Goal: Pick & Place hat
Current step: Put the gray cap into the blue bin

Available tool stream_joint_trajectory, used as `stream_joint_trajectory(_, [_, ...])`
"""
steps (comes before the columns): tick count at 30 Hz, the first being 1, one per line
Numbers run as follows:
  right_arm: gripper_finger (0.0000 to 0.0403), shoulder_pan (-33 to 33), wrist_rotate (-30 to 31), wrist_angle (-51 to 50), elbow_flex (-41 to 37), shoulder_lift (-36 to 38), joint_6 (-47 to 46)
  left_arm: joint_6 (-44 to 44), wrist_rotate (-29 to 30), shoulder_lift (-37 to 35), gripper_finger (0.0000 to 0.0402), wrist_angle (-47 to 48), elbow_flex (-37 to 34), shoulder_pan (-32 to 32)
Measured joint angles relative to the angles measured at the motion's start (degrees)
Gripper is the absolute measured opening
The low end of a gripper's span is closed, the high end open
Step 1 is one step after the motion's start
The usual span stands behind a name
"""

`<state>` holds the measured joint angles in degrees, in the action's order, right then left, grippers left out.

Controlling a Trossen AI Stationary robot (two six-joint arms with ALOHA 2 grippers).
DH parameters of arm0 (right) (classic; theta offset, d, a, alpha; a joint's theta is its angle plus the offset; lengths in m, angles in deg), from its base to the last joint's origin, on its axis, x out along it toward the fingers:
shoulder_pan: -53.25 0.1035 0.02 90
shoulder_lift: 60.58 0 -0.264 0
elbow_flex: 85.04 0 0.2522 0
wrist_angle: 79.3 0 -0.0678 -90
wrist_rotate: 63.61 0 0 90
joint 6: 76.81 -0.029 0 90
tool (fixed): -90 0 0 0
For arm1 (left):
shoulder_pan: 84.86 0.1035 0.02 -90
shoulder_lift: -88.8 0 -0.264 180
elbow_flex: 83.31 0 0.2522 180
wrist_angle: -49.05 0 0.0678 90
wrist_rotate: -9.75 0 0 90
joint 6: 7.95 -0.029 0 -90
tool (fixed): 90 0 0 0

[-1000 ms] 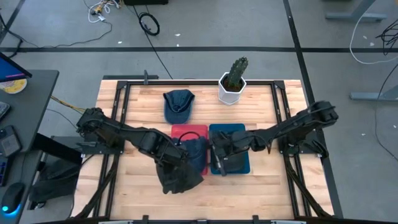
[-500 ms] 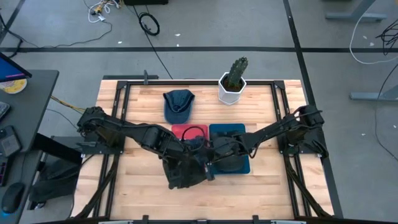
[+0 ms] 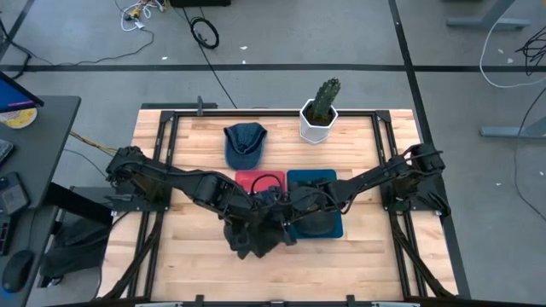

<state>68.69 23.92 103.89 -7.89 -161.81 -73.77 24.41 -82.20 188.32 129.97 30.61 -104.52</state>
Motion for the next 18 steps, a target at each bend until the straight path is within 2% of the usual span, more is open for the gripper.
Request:
stream_joint_trajectory(5, [0.0006,-0.3,-2.11,-2.23,0.0,0.83,-1.01,-1.1,0.34,0.0,0.0024,-1.35,-0.02,-0.04])
stream_joint_trajectory(10, [0.0003,-0.3,-1.45,-8.84,-0.04,4.42,-0.34,-2.66,0.72,0.0,0.0073,-1.2,-0.15,-0.19])
stream_joint_trajectory(13, [0.0002,-0.05,1.62,-15.57,-0.04,8.37,0.32,-1.22,1.07,0.0,0.0112,-0.76,-0.13,-0.8])
stream_joint_trajectory(18, [0.0001,1.48,10.2,-31.14,-0.07,16.19,-0.67,-0.51,0.28,-0.02,0.0175,2.97,-0.25,-2.64])
